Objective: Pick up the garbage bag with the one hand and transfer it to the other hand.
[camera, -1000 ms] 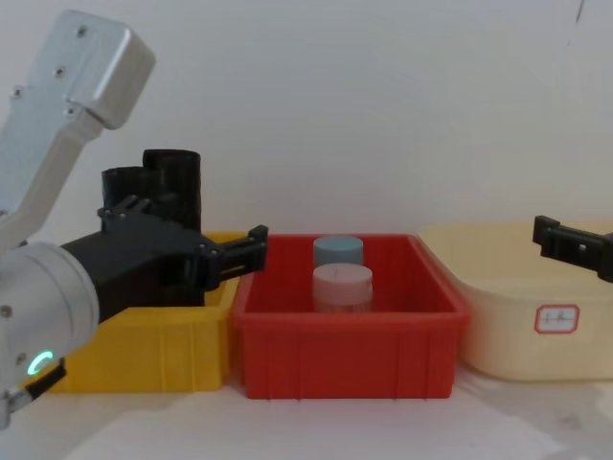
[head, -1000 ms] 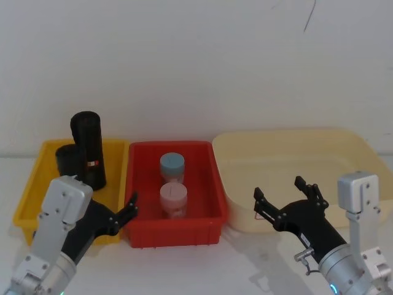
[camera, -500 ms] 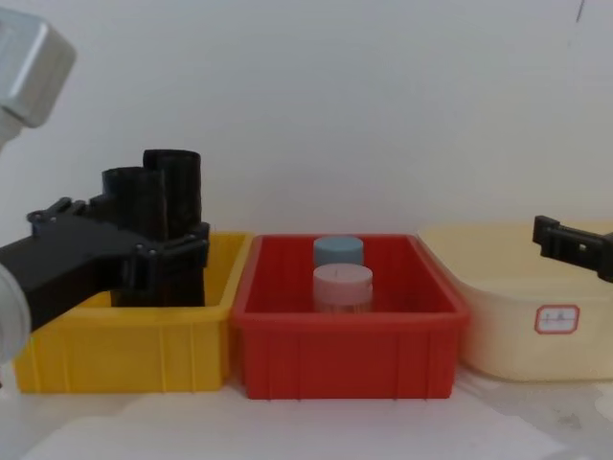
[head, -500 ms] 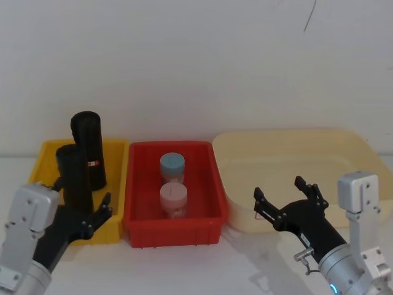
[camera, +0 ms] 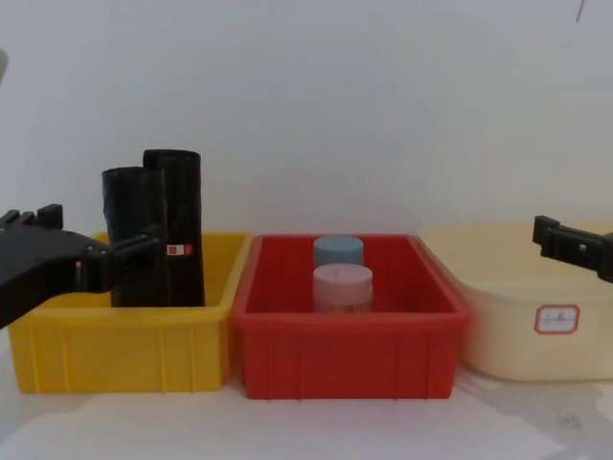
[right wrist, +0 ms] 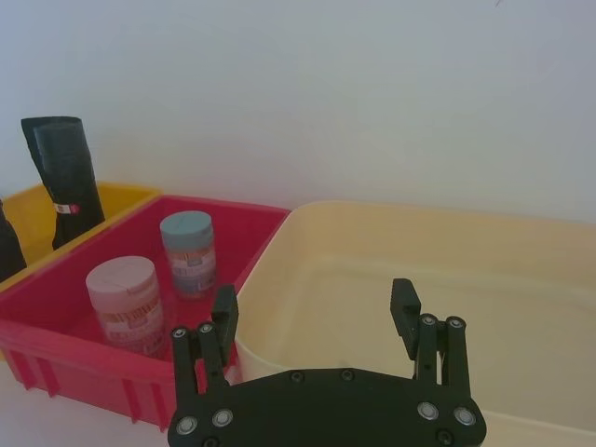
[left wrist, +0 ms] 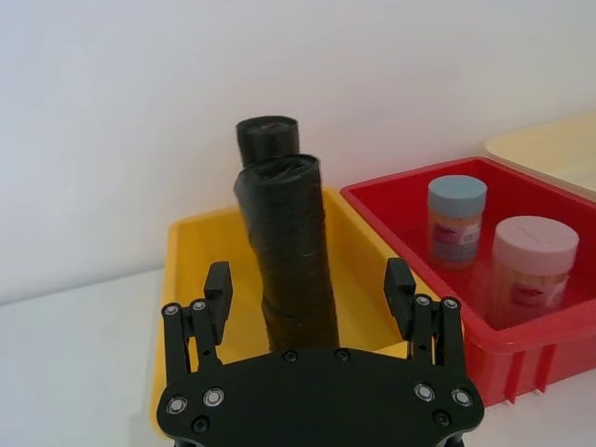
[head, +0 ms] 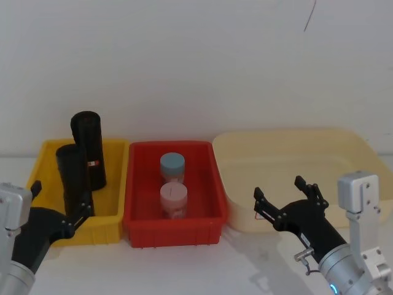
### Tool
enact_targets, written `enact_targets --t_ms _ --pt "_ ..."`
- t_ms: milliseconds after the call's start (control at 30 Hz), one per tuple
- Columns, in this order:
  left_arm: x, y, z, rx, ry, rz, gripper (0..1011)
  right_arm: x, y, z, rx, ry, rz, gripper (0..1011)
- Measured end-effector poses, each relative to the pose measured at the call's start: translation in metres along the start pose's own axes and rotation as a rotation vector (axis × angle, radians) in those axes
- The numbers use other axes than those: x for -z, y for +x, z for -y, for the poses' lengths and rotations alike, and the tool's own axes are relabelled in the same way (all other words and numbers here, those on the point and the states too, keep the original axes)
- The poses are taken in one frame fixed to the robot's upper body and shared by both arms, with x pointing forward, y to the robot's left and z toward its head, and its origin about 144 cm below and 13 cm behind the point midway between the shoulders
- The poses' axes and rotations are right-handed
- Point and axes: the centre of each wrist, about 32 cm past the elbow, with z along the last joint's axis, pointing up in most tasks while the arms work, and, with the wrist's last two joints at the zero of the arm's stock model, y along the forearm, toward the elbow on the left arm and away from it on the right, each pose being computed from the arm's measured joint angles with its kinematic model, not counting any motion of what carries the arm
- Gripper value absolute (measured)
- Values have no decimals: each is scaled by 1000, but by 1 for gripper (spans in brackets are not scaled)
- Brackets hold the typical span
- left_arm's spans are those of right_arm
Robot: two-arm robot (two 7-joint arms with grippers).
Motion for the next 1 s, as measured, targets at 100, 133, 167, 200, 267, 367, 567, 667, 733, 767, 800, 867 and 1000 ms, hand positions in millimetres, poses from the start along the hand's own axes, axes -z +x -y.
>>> enact_targets --t_ms 100,133,167,200,267,367,567,667,733,767,800,867,1000 --pt "2 2 2 -12 5 -12 1002 0 0 0 0 0 0 1001" --pt "3 3 3 -16 8 -17 1002 0 0 0 0 0 0 1001" --pt "3 3 3 -16 8 -17 1002 0 0 0 0 0 0 1001" --pt "4 4 4 -18 10 -21 1001 0 0 0 0 0 0 1001" --pt "5 6 6 -20 12 -25 1002 0 0 0 0 0 0 1001" --pt "7 9 11 -20 16 -30 1002 0 0 0 0 0 0 1001" --pt "10 14 18 -13 20 -34 1002 0 0 0 0 0 0 1001" --pt "11 16 24 -6 19 -35 1002 0 0 0 0 0 0 1001" --pt "12 18 28 -1 17 -37 1002 0 0 0 0 0 0 1001" --pt "13 18 29 2 17 -37 1002 0 0 0 0 0 0 1001" --pt "13 19 31 6 16 -37 1002 0 0 0 0 0 0 1002" --pt "14 21 36 11 13 -38 1001 0 0 0 0 0 0 1001" --pt "15 23 43 22 7 -39 1001 0 0 0 0 0 0 1001"
